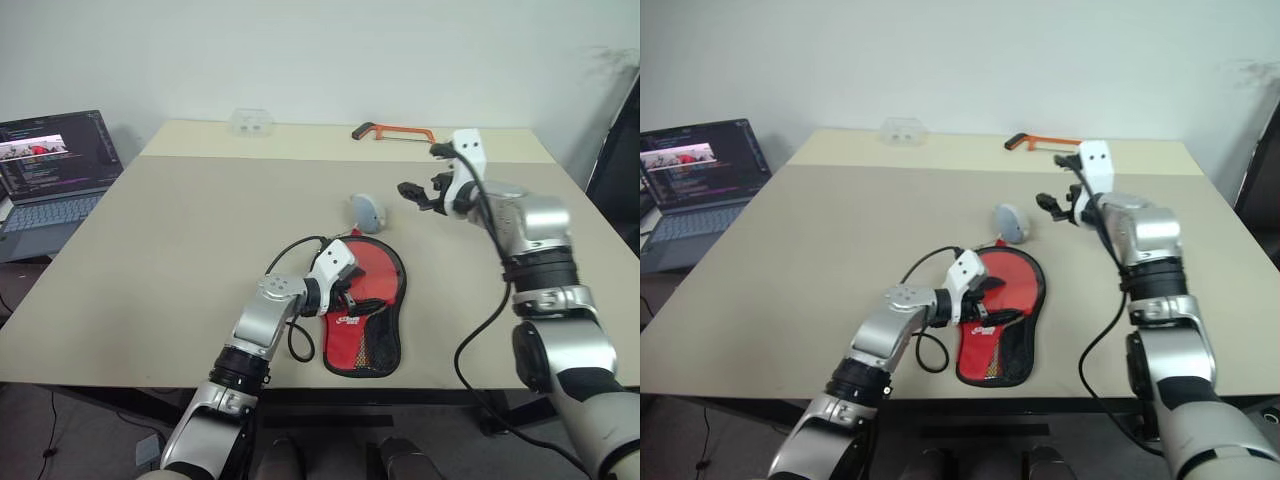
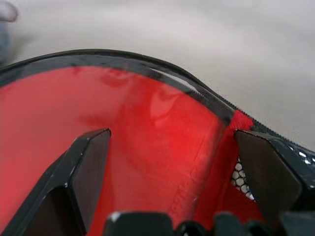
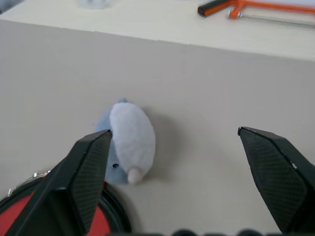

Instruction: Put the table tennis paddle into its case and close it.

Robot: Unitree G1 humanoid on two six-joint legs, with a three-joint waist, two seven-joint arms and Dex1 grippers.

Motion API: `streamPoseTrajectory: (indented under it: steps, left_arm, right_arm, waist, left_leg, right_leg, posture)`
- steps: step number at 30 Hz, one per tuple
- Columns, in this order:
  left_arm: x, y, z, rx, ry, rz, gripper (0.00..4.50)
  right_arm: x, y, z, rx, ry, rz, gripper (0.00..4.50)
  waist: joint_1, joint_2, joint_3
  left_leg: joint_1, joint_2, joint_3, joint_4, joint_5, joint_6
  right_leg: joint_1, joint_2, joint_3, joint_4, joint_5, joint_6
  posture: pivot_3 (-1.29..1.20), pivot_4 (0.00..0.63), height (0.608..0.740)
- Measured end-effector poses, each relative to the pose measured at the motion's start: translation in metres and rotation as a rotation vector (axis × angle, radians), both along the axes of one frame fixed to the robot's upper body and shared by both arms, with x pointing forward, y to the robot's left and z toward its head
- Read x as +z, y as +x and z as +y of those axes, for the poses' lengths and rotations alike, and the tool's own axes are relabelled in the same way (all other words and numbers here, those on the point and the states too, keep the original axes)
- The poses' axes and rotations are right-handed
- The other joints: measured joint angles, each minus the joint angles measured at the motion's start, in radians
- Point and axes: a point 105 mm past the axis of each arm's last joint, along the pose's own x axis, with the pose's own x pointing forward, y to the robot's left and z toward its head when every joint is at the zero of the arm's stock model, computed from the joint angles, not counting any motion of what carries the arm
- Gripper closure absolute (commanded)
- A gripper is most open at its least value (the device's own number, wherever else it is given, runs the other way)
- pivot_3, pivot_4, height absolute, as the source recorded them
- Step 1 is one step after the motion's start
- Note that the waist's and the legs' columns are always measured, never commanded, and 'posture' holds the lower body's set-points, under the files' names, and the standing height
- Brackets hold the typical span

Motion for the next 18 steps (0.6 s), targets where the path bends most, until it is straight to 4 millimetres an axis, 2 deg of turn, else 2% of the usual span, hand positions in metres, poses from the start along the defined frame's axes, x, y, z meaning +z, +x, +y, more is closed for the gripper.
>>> streamPoseTrajectory:
  steps: [3,7,13,18]
  left_arm:
    - [-0.001,-0.001,0.001,0.055,-0.008,0.000,0.15]
    - [0.000,0.002,0.004,0.117,-0.013,-0.005,0.15]
    - [0.002,0.011,0.014,0.203,-0.009,-0.028,0.15]
    - [0.009,0.015,0.012,0.223,-0.023,-0.043,0.15]
  right_arm:
    - [-0.015,0.006,0.022,0.013,0.011,0.030,0.00]
    - [-0.018,0.012,0.041,0.033,0.014,0.018,0.00]
    - [-0.026,0.016,0.051,0.012,0.020,0.018,0.00]
    - [-0.030,0.018,0.055,-0.022,0.009,0.007,0.00]
  waist:
    - [0.000,0.000,0.000]
    - [0.000,0.000,0.000]
    - [0.000,0.000,0.000]
    - [0.000,0.000,0.000]
  left_leg:
    - [0.000,0.000,0.000,0.000,0.000,0.000]
    - [0.000,0.000,0.000,0.000,0.000,0.000]
    - [0.000,0.000,0.000,0.000,0.000,0.000]
    - [0.000,0.000,0.000,-0.001,0.000,0.000]
  right_leg:
    - [0.000,0.000,0.000,0.000,0.000,0.000]
    - [0.000,0.000,0.000,0.000,0.000,0.000]
    - [0.000,0.000,-0.001,0.000,0.000,0.000]
    - [0.000,0.000,0.000,0.000,0.000,0.000]
  posture:
    - [0.00,0.150,0.740]
    - [0.00,0.150,0.740]
    - [0.00,0.150,0.740]
    - [0.00,0.150,0.740]
